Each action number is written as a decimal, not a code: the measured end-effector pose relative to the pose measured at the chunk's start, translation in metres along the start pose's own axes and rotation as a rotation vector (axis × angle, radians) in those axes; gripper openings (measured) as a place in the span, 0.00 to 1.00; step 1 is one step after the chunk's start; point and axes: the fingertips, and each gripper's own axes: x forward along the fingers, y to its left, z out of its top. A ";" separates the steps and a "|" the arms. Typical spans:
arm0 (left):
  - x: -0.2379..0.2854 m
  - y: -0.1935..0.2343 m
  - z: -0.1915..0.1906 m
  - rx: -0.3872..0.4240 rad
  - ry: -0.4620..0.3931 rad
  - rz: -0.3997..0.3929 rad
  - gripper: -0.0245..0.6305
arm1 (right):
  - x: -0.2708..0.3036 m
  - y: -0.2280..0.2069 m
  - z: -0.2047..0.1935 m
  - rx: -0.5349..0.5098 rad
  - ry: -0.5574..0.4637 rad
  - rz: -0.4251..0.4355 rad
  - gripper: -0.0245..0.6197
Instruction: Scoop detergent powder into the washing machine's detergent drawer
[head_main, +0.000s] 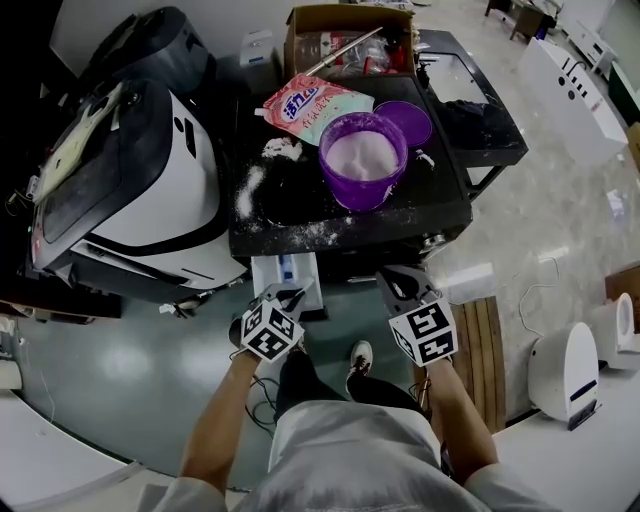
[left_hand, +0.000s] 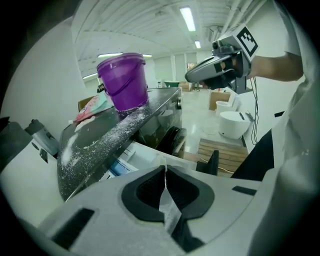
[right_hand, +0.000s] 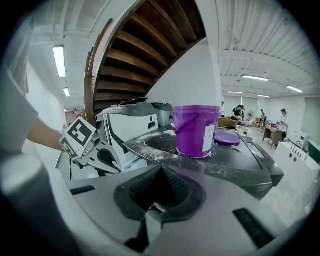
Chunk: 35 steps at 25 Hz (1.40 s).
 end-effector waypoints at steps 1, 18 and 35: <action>0.000 0.000 0.000 0.011 0.004 0.004 0.06 | -0.001 0.000 0.000 0.002 -0.002 -0.001 0.04; -0.001 0.004 0.004 0.200 0.053 0.094 0.06 | -0.007 -0.004 -0.006 0.007 -0.017 -0.010 0.04; 0.002 0.009 0.007 0.547 0.116 0.204 0.06 | -0.012 -0.006 -0.016 -0.001 0.001 -0.020 0.04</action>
